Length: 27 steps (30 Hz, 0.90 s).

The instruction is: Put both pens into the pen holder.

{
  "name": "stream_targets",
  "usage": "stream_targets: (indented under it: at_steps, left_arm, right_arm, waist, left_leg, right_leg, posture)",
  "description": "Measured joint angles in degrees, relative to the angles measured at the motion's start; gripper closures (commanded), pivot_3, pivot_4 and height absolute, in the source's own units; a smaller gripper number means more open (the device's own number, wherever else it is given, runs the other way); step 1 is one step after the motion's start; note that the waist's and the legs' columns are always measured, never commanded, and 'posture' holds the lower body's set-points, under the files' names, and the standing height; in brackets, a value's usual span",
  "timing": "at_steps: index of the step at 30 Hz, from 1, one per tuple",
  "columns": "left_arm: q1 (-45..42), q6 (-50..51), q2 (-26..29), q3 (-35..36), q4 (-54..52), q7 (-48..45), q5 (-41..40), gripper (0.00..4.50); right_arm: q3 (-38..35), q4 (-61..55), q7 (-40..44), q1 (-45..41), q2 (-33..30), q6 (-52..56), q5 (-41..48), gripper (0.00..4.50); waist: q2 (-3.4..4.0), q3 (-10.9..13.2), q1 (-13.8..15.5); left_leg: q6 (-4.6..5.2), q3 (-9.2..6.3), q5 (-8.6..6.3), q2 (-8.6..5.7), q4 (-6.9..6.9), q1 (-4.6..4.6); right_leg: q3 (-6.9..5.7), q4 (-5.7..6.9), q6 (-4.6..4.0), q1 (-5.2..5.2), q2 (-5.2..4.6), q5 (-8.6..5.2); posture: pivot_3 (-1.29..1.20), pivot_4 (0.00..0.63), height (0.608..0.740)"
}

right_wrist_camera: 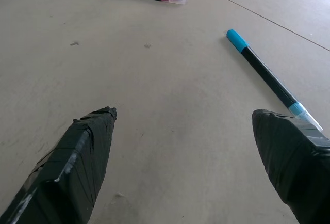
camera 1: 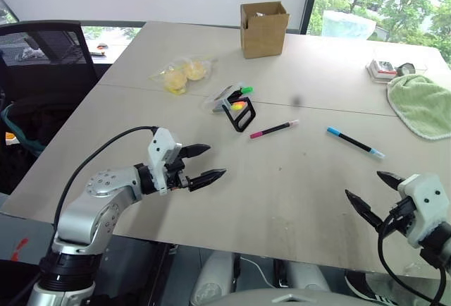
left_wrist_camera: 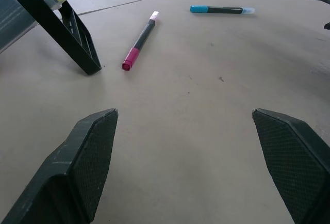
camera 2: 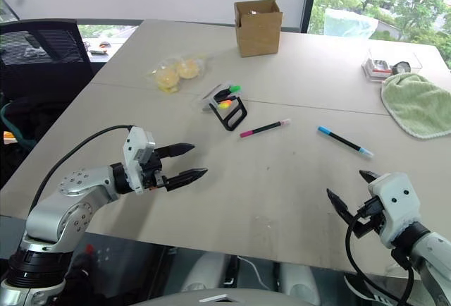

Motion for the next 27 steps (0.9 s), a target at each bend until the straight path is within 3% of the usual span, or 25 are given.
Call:
stream_targets:
  at_steps: [3, 5, 10, 14, 17, 22, 27]
  left_arm:
    - [-0.19, 0.18, -0.02, 0.48, -0.34, -0.67, -0.82, 0.17]
    - [-0.21, 0.14, 0.17, 1.10, -2.63, -2.51, -2.96, 0.17]
    - [-1.01, -0.25, 0.73, 1.05, -8.59, -5.23, -5.36, 0.17]
    - [-3.29, -0.34, 0.29, 0.96, -9.59, -4.61, -5.66, 0.17]
    - [-5.09, -0.41, -0.63, 0.51, -9.69, -3.67, -5.62, 0.17]
    - [-5.37, -0.43, -2.06, -0.27, -9.72, -1.58, -5.48, 0.00]
    - [-5.15, 1.35, -4.26, -0.21, -10.56, 2.62, -7.47, 0.00]
  right_arm:
    - [2.23, 4.21, 0.37, -6.20, -4.13, 1.88, -0.41, 0.00]
    - [6.06, 11.25, 0.38, -16.87, -10.12, 6.31, -1.85, 0.00]
    - [17.67, 30.23, 3.27, -40.53, -17.48, 16.54, -3.45, 0.00]
    - [27.41, 49.42, 5.76, -58.60, -17.44, 19.52, -7.25, 0.00]
    - [33.07, 62.27, 7.86, -67.12, -15.68, 17.26, -11.03, 0.00]
    - [39.32, 74.55, 17.32, -74.92, -15.48, 14.44, -13.92, 2.16]
    - [40.00, 73.87, 21.66, -73.94, -17.24, 14.73, -14.59, 4.44]
  waist:
    - [-0.15, 0.02, -0.49]
    - [-0.12, 0.09, -1.24]
    - [-0.06, 0.17, -1.25]
    - [-0.07, 0.17, -1.08]
    - [-0.04, 0.20, -1.13]
    - [-0.05, 0.18, -1.27]
    - [-0.05, 0.17, 0.00]
  left_leg:
    - [0.01, 0.20, 0.00, 0.05, 0.04, 0.04]
    - [0.05, 0.44, 0.01, 0.06, 0.08, 0.12]
    - [0.07, 0.39, 0.01, 0.04, 0.03, 0.08]
    - [0.04, 0.26, 0.00, 0.05, -0.07, -0.01]
    - [0.07, 0.27, -0.02, 0.04, -0.11, -0.16]
    - [0.17, 0.25, -0.09, 0.03, -0.09, -0.16]
    - [0.23, 0.17, -0.12, -0.02, 0.03, -0.09]
  right_leg:
    - [-0.08, -0.03, -0.11, -0.01, -0.16, -0.02]
    - [-0.43, -0.10, -0.28, -0.01, -0.55, 0.12]
    - [-0.64, -0.09, -0.27, -0.05, -0.55, 0.15]
    - [-0.84, -0.14, -0.04, -0.07, -0.50, 0.24]
    - [-0.88, -0.33, -0.01, -0.11, -0.51, 0.25]
    - [-0.92, -0.50, 0.02, -0.01, -0.57, 0.27]
    - [-0.98, -0.45, 0.02, 0.12, -0.67, 0.28]
  posture:
    - [0.00, 0.150, 0.740]
    - [0.00, 0.150, 0.740]
    - [0.00, 0.150, 0.740]
    - [0.00, 0.150, 0.740]
    - [0.00, 0.150, 0.740]
    - [0.00, 0.150, 0.740]
    - [0.00, 0.150, 0.740]
